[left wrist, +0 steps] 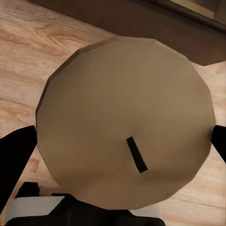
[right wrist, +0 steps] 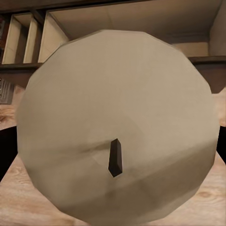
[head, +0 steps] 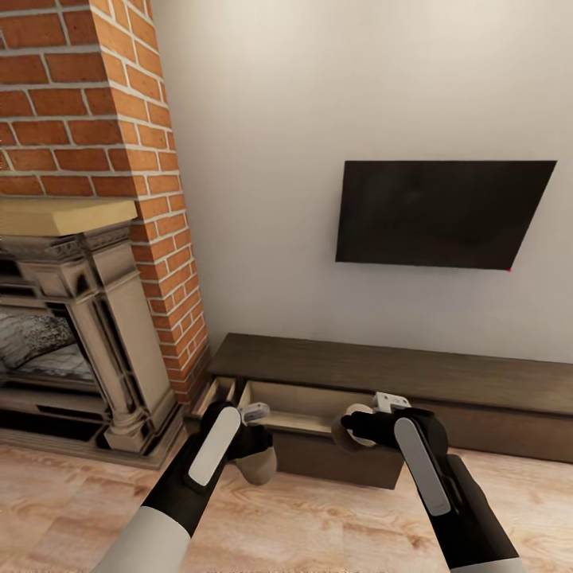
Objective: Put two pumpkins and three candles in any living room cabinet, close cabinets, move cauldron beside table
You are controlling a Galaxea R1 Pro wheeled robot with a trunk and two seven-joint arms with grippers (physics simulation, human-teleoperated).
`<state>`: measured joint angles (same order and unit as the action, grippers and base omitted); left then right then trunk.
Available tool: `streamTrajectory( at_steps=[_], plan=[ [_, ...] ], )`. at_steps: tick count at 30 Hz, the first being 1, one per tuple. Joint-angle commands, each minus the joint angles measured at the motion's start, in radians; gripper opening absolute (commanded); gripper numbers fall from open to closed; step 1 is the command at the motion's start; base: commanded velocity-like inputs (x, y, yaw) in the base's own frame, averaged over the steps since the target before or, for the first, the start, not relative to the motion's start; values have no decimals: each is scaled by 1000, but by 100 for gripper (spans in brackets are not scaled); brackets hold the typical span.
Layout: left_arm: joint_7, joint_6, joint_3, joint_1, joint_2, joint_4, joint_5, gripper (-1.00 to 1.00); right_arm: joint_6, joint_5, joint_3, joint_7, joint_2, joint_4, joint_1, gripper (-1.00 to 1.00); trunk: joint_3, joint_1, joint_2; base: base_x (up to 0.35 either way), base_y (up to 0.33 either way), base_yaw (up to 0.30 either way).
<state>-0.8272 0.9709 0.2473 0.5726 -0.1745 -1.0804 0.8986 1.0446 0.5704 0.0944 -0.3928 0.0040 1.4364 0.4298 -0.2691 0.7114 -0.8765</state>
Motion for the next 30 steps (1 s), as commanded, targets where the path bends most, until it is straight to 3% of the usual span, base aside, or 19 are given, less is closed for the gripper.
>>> streamTrajectory(
  at_steps=[1, 7, 12, 18, 30],
  plan=[
    [-10, -2, 1, 1, 0, 0, 11, -100, 2, 12, 0, -10, 1, 2, 0, -100, 0, -4, 6, 0, 0, 73],
    [-10, -9, 1, 1, 0, 2, 11, -100, 0, 15, 1, -9, 9, -5, 0, -100, 9, -27, 48, 0, 0, 73],
    [-10, -14, 1, 1, 0, 2, 10, -100, -4, 14, -3, -9, 10, -10, 0, -100, 1, -27, 48, 0, 0, 73],
    [-9, -74, 6, 1, 0, 0, 10, -100, -12, 14, -3, -9, 10, -27, 1, -100, -8, -27, 48, 83, 0, 72],
    [-10, -80, 7, 0, 0, -11, 8, -100, -14, 14, -4, -10, 10, -41, 1, -100, -27, -27, 48, 112, 1, 72]
  ],
)
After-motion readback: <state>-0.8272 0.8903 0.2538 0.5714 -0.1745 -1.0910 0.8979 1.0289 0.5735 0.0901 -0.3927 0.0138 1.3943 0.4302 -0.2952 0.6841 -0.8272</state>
